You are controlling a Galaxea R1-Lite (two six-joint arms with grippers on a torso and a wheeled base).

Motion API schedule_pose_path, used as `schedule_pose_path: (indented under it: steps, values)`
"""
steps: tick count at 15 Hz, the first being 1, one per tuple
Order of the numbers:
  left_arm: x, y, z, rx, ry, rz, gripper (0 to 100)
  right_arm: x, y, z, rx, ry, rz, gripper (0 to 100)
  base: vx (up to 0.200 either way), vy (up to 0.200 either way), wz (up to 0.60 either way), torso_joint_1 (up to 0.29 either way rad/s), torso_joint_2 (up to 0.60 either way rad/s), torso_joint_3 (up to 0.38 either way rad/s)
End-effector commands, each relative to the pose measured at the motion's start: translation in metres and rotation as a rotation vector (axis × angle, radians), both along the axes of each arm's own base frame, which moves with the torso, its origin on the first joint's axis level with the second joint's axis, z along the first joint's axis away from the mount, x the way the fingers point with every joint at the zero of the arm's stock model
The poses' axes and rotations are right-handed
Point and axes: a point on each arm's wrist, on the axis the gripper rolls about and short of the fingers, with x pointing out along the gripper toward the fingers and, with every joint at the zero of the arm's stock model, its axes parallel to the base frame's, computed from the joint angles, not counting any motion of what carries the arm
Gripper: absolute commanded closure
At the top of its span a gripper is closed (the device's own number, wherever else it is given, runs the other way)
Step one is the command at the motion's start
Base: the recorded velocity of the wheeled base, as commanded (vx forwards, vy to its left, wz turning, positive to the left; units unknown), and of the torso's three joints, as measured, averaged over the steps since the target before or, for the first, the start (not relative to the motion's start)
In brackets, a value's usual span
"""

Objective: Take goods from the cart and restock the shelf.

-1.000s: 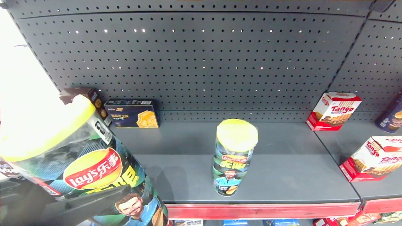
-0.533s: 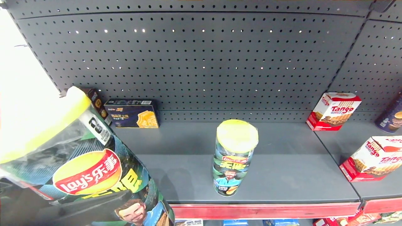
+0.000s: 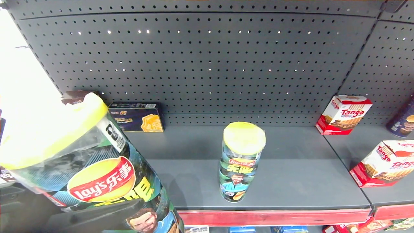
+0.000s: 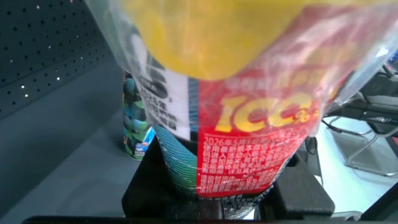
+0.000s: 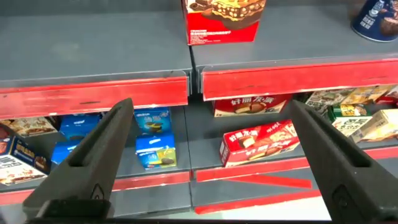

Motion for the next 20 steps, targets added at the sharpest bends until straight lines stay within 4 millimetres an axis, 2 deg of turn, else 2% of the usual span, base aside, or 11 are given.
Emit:
schedule_pose_path:
  steps: [1, 6, 9, 15, 16, 19, 20]
  values:
    - [0.005, -0.003, -0.003, 0.010, 0.017, -0.001, 100, 0.000, 0.000, 0.000, 0.000, 0.006, 0.000, 0, 0.000, 0.000, 0.00, 0.000, 0.00, 0.000]
    - [0.026, 0.003, -0.007, 0.039, 0.030, 0.092, 100, 0.001, 0.000, 0.000, 0.000, 0.007, 0.000, 0, 0.000, 0.000, 0.00, 0.000, 0.00, 0.000]
    - [0.037, 0.002, -0.002, 0.043, -0.002, 0.160, 100, 0.001, 0.000, 0.000, 0.000, 0.007, 0.000, 0, 0.000, 0.000, 0.00, 0.000, 0.00, 0.000]
    - [0.074, -0.013, 0.018, 0.028, -0.036, 0.156, 100, 0.001, 0.000, 0.000, 0.000, 0.007, 0.000, 0, 0.000, 0.000, 0.00, 0.000, 0.00, 0.000]
    - [0.093, -0.014, 0.014, 0.059, -0.071, 0.184, 100, 0.000, 0.000, 0.000, 0.000, 0.006, 0.000, 0, 0.000, 0.000, 0.00, 0.000, 0.00, 0.000]
    - [0.116, -0.014, 0.007, 0.104, -0.097, 0.207, 100, 0.000, 0.000, 0.000, 0.000, 0.006, 0.000, 0, 0.000, 0.000, 0.00, 0.000, 0.00, 0.000]
    - [0.121, -0.016, 0.011, 0.099, -0.104, 0.207, 100, 0.000, 0.000, 0.000, 0.000, 0.006, 0.000, 0, 0.000, 0.000, 0.00, 0.000, 0.00, 0.000]
